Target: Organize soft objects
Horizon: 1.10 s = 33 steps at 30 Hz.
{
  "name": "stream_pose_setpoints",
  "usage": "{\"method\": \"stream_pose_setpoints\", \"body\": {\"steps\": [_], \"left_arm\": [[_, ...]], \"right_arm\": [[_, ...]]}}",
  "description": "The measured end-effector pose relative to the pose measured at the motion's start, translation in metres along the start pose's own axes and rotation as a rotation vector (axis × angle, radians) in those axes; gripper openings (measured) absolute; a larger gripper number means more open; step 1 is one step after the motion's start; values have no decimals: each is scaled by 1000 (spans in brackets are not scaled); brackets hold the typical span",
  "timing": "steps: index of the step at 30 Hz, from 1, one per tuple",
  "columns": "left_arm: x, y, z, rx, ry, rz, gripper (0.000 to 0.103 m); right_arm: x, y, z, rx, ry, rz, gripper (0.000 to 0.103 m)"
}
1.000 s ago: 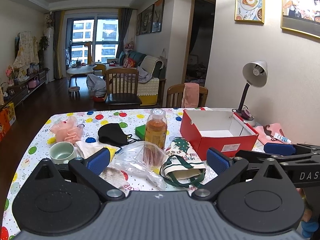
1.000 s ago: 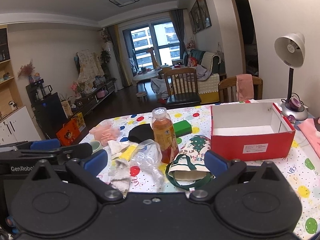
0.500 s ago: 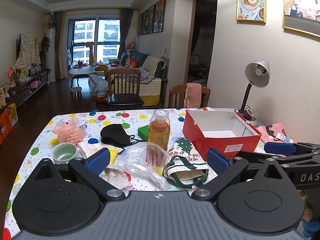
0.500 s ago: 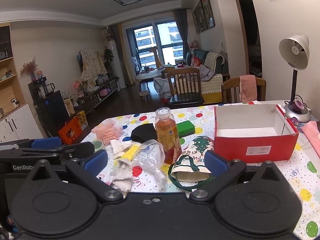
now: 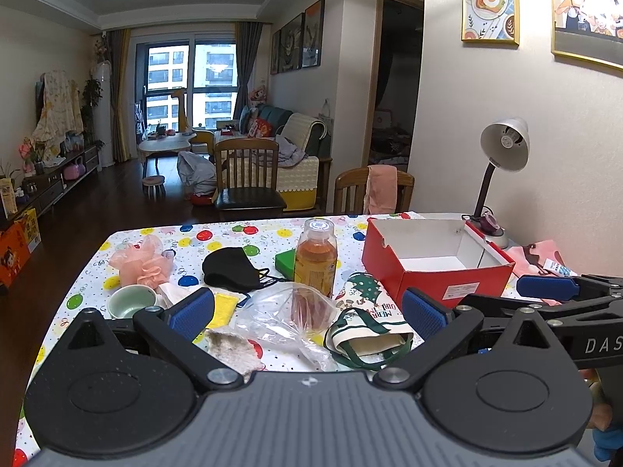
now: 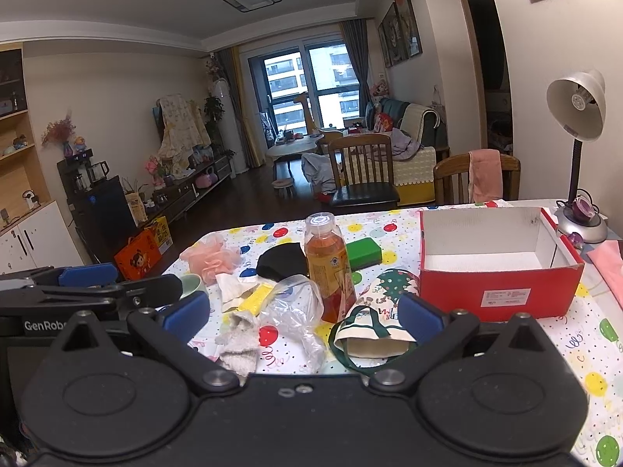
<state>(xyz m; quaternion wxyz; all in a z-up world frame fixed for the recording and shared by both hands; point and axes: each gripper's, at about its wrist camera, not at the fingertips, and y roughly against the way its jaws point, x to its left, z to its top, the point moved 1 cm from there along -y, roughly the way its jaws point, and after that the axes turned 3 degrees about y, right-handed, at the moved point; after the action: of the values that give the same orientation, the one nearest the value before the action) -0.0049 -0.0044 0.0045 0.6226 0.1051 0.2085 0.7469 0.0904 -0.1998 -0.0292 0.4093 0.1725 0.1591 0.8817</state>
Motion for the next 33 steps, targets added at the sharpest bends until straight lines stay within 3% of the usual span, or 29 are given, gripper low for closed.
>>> {"method": "stream_pose_setpoints", "body": {"steps": [19,27,33], "left_arm": [[2,2,-1,-5,21,-8,103],[19,-3,-4,8,74,4,103],[47,-24,-17,13,3,55,103]], "right_arm": [[1,-3,0,1,10,9,103],[1,-13,0,5,18,1,103],[-13,-34,-12,52,0,-85,103]]}}
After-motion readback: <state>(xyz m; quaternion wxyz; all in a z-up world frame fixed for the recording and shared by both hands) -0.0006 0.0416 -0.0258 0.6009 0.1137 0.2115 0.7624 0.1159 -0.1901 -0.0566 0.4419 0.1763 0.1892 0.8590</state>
